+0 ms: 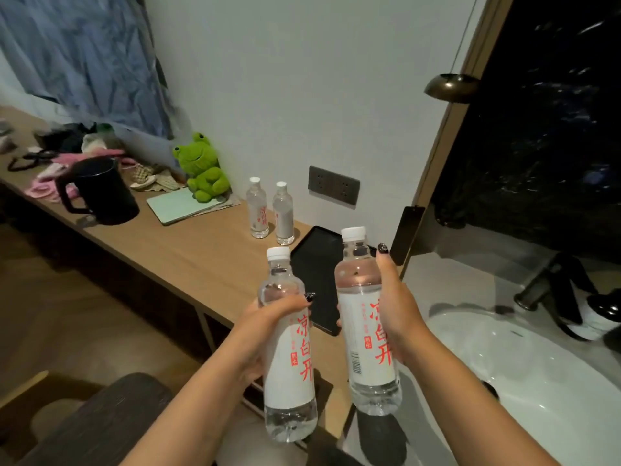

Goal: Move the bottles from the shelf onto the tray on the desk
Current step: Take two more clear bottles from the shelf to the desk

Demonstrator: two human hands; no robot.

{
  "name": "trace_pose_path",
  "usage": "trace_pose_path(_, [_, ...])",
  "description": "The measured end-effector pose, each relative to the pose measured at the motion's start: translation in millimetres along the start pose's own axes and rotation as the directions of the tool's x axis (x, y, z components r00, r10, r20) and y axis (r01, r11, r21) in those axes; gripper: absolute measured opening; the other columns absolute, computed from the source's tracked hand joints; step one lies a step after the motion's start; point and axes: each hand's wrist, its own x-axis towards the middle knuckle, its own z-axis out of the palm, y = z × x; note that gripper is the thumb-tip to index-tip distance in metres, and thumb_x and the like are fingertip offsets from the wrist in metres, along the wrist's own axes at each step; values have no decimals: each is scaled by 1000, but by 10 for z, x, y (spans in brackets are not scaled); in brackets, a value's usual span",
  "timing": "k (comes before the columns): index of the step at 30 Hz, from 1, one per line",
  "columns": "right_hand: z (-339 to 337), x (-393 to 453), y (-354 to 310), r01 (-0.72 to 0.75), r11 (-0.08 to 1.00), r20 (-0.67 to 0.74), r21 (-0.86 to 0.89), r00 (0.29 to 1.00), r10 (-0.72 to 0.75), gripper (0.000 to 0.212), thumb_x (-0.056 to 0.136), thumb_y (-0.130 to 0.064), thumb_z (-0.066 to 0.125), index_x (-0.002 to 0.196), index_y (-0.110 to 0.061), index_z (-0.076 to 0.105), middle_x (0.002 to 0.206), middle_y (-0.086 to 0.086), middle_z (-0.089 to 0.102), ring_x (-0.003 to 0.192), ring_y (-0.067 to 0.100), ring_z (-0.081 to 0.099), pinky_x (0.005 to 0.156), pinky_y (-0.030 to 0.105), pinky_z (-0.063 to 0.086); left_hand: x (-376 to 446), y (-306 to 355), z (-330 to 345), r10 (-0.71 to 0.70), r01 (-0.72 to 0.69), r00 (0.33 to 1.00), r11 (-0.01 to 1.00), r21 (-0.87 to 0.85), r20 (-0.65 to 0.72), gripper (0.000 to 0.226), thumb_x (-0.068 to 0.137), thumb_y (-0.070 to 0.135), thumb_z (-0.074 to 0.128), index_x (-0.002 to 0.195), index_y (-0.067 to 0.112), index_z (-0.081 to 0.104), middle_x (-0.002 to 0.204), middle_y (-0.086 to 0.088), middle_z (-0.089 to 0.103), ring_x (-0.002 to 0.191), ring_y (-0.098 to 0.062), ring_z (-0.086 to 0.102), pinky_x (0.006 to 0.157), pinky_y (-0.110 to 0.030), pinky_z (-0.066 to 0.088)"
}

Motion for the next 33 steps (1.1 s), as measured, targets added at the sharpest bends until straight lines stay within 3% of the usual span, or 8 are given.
trace_pose_path(5, [168,514,-244,3,1000,41,-2,999,-2,71,90,-69,32,95,-7,67,90,29,69,87,49,66,87,61,49,349,319,-210,45,-50,996,997,-66,-71,54,59,26,74,109,13,57,85,-15,69,73,-27,66,65,-37,56])
trace_pose_path(12, [393,1009,-308,-24,1000,133,12,991,22,77,89,-70,33,102,-1,64,93,31,67,84,47,66,88,61,49,877,561,-585,22,-40,991,991,-128,-133,59,59,25,74,112,10,56,89,-18,67,75,-28,65,69,-38,54])
trace_pose_path(18, [687,1546,-284,-106,989,111,108,989,94,77,82,-74,29,103,-8,64,85,23,70,71,35,68,79,47,55,1585,832,-878,11,-25,994,992,-126,-110,52,60,24,75,106,9,57,85,-16,67,72,-27,65,66,-36,55])
trace_pose_path(22, [1077,2071,-271,-77,986,-51,149,995,85,82,63,-82,41,107,-17,63,90,21,71,82,39,67,91,59,49,2222,953,-1167,12,-24,994,993,-112,-107,33,71,16,75,100,13,59,87,-19,66,74,-29,64,75,-45,55])
trace_pose_path(25, [1404,2512,-184,-61,989,-218,136,972,90,92,48,-92,49,111,-25,56,96,17,69,88,35,69,87,52,53,2723,1026,-1433,9,-14,995,999,-50,-100,31,74,15,76,101,16,60,95,-24,65,76,-32,63,70,-47,58])
trace_pose_path(27, [1592,2736,-163,-32,994,-323,103,944,64,72,67,-80,49,113,-26,53,97,8,67,87,24,68,79,41,54,3003,1072,-1577,5,-9,993,999,-35,-114,34,75,14,76,105,14,58,95,-22,64,72,-30,63,49,-32,55])
trace_pose_path(29, [1757,2938,-146,-16,997,-415,80,909,48,44,85,-59,54,113,-26,52,97,0,65,86,15,66,71,31,49,3269,1087,-1699,47,-51,985,999,-20,-164,32,76,12,76,102,16,59,91,-16,66,66,-25,64,43,-24,50])
trace_pose_path(33, [2028,3286,-114,3,1000,-544,11,839,4,29,87,-40,63,109,-25,51,96,-4,64,86,8,64,68,25,47,3785,1080,-1950,163,-130,972,973,192,-168,35,71,20,82,98,23,61,90,2,70,74,-12,69,57,-23,50])
